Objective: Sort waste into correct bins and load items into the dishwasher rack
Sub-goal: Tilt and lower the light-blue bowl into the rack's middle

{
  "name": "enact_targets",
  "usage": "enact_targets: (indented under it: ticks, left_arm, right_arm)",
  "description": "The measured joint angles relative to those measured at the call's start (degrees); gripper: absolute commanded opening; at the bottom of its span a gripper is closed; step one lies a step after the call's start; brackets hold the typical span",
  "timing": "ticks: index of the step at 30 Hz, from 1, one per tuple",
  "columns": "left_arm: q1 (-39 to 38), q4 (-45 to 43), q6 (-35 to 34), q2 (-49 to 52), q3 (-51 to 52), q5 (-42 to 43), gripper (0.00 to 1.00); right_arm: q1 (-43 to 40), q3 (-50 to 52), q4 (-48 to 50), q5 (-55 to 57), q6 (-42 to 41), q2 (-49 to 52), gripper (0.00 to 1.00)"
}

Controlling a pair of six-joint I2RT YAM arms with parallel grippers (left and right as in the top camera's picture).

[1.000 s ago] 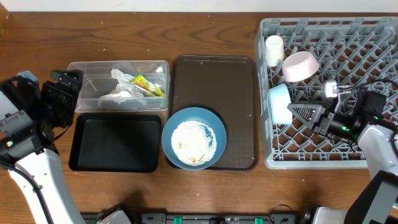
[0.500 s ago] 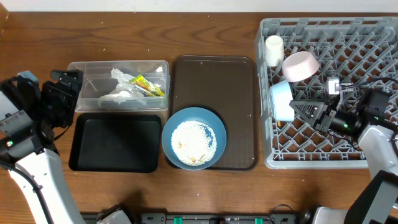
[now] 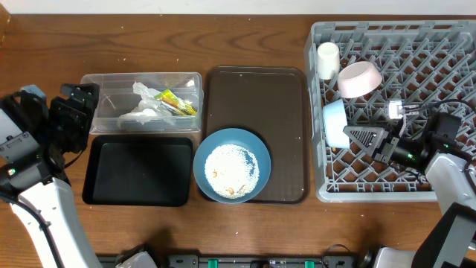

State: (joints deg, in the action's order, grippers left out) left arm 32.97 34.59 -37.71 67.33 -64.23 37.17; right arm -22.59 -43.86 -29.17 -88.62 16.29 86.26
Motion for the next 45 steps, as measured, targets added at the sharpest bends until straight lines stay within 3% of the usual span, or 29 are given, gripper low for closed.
enact_targets:
  ticks: [7, 15, 23, 34, 41, 45]
  left_arm:
    - [0.0, 0.02, 0.0, 0.02, 0.0, 0.02, 0.91]
    - [0.0, 0.02, 0.0, 0.02, 0.02, 0.0, 0.91]
    - [0.0, 0.04, 0.0, 0.02, 0.0, 0.0, 0.91]
    - [0.0, 0.02, 0.0, 0.02, 0.02, 0.0, 0.91]
    - [0.0, 0.0, 0.0, 0.02, 0.0, 0.0, 0.91]
    - [0.0, 0.0, 0.0, 0.02, 0.0, 0.02, 0.91]
  right_arm:
    - [-0.33, 0.48, 3.26, -0.09, -1.2, -0.09, 0.01]
    - [-0.37, 0.81, 18.53, 0.11, -17.07, -0.09, 0.01]
    - [-0.37, 0.9, 27.76, 0.48, -29.83, -0.09, 0.01]
    - [0.2, 0.9, 30.91, 1.66, -38.32, -0.09, 0.01]
    - [5.4, 1.2, 54.58, 5.64, -52.57, -0.09, 0.01]
    - [7.74, 1.2, 56.02, 7.02, -57.37, -0.09, 0.01]
